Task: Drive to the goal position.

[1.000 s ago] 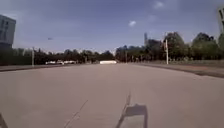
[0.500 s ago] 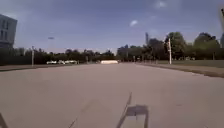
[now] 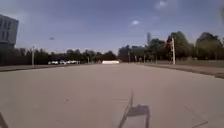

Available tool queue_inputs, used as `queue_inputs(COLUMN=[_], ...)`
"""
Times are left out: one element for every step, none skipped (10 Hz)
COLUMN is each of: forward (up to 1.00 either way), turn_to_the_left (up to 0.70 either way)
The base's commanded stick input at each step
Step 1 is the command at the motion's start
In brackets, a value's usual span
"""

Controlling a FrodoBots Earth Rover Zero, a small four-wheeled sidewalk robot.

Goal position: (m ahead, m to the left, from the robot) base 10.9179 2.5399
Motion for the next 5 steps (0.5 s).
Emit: queue_inputs(forward=[1.00,1.00,1.00,1.00,1.00], turn_to_the_left=[0.01,0.01,0.01,0.01,0.01])
